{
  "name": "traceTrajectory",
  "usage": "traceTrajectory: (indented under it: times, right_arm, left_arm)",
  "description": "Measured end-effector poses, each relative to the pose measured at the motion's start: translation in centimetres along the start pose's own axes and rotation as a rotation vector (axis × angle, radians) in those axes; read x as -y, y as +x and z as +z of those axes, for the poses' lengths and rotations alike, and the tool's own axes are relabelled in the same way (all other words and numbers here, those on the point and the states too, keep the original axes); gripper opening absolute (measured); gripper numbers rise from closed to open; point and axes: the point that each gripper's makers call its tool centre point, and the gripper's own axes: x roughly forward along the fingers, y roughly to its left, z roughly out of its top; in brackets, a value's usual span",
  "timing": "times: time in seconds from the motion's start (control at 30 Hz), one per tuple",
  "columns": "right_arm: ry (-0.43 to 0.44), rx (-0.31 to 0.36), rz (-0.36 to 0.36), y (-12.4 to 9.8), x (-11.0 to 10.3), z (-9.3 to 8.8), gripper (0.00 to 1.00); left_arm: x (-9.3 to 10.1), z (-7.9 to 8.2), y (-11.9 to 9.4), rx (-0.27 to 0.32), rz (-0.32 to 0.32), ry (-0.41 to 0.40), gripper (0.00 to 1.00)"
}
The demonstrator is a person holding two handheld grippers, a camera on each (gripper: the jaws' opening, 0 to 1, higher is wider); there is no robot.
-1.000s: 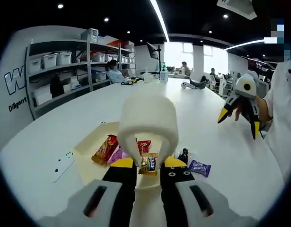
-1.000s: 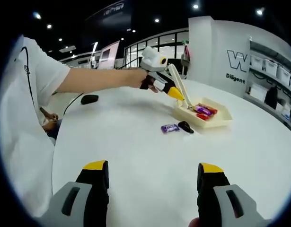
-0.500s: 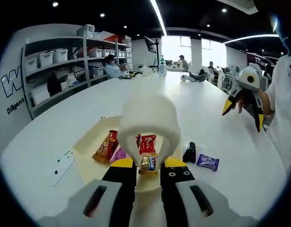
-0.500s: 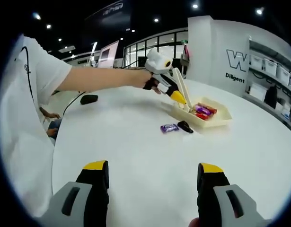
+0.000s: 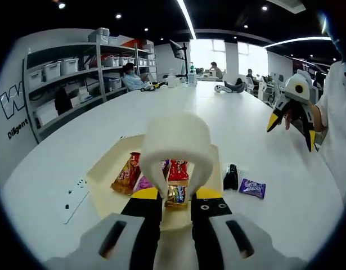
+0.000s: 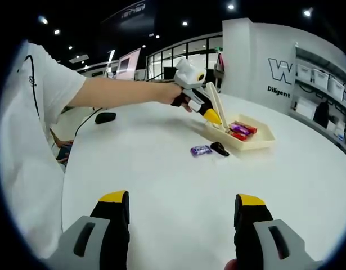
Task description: Place the target food into the container with the food tongs after gripping and lifting it, then release it inside without dropping or visibly crushing the food.
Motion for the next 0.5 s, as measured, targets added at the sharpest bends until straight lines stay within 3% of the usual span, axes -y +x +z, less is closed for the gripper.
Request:
traceTrajectory:
  times: [0.5]
  right_arm:
    - [-0.001, -0.001, 0.0, -0.01, -0.07, -0.01, 0.74]
  left_arm:
    - [0.09, 0.18, 0.08, -0.001, -0.006, 0.022, 0.21]
